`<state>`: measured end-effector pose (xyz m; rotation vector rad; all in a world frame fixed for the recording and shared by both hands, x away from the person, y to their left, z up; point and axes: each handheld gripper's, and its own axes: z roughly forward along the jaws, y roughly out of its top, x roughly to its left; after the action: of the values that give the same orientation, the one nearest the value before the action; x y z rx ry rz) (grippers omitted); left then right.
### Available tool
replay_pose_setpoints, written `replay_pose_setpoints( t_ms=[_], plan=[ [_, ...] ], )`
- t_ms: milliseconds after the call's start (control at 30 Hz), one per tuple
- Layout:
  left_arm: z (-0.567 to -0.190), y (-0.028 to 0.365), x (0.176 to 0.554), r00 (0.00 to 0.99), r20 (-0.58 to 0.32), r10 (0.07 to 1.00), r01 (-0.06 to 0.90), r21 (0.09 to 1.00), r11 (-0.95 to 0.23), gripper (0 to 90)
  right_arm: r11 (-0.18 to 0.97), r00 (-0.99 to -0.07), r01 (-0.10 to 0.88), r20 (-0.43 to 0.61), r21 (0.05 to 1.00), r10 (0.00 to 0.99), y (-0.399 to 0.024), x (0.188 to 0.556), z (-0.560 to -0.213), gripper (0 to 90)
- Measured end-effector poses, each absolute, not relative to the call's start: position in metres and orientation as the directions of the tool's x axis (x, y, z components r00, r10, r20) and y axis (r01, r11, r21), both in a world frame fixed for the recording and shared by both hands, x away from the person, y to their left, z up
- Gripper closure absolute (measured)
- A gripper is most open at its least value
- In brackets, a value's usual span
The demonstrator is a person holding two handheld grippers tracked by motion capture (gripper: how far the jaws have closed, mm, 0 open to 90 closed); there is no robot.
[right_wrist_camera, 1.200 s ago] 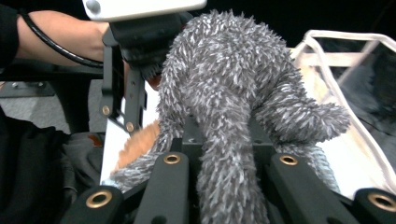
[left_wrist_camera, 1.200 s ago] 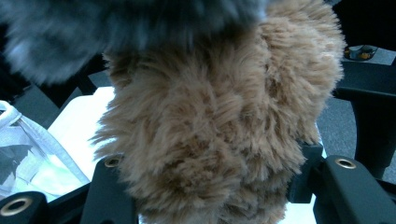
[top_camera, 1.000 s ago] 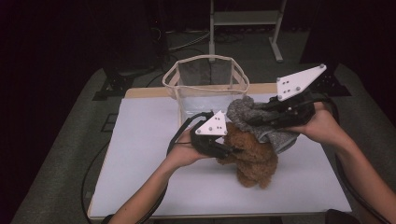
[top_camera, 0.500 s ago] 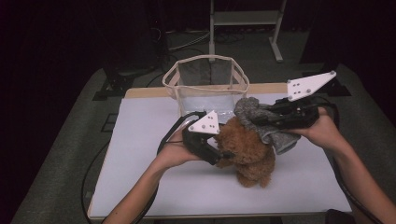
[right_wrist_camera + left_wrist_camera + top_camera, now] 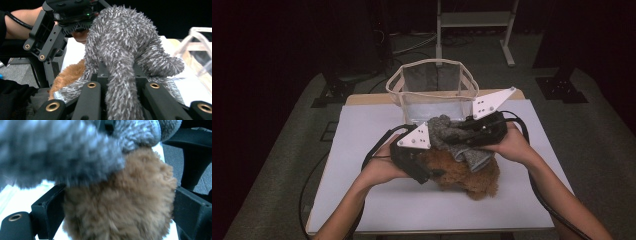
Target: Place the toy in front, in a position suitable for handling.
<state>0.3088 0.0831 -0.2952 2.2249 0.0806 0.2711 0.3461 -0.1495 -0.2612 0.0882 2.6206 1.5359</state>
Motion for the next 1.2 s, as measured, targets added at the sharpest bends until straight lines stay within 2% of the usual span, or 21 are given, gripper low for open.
replay_pose_setpoints(
  t_ms=[33,200,367,667,1000,1200],
  plan=[
    [-0.298,0.085,0.308,0.973,0.174,0.153,-0.041,0.779,-0.626,13.7,0.495,-0.993,-0.006,-0.063,0.869,0.098,-0.146,0.346,-0.263,74.4],
    [-0.312,0.101,0.307,0.972,0.156,0.178,-0.010,0.778,-0.628,14.1,0.500,-0.993,-0.005,-0.064,0.866,0.102,-0.144,0.346,-0.272,74.4],
    [-0.323,0.118,0.308,0.967,0.128,0.218,0.036,0.784,-0.620,14.0,0.522,-0.989,0.043,-0.039,0.852,0.144,-0.155,0.350,-0.293,74.3],
    [-0.329,0.133,0.312,0.956,0.137,0.258,0.063,0.764,-0.643,13.6,0.532,-0.985,0.126,0.042,0.837,0.167,-0.150,0.361,-0.336,74.3],
    [-0.336,0.144,0.310,0.950,0.137,0.280,0.078,0.765,-0.640,13.9,0.550,-0.986,0.120,0.037,0.827,0.160,-0.141,0.361,-0.346,74.3],
    [-0.346,0.154,0.312,0.948,0.102,0.300,0.120,0.760,-0.639,14.3,0.569,-0.979,0.134,0.022,0.811,0.200,-0.161,0.363,-0.346,74.1]
  ],
)
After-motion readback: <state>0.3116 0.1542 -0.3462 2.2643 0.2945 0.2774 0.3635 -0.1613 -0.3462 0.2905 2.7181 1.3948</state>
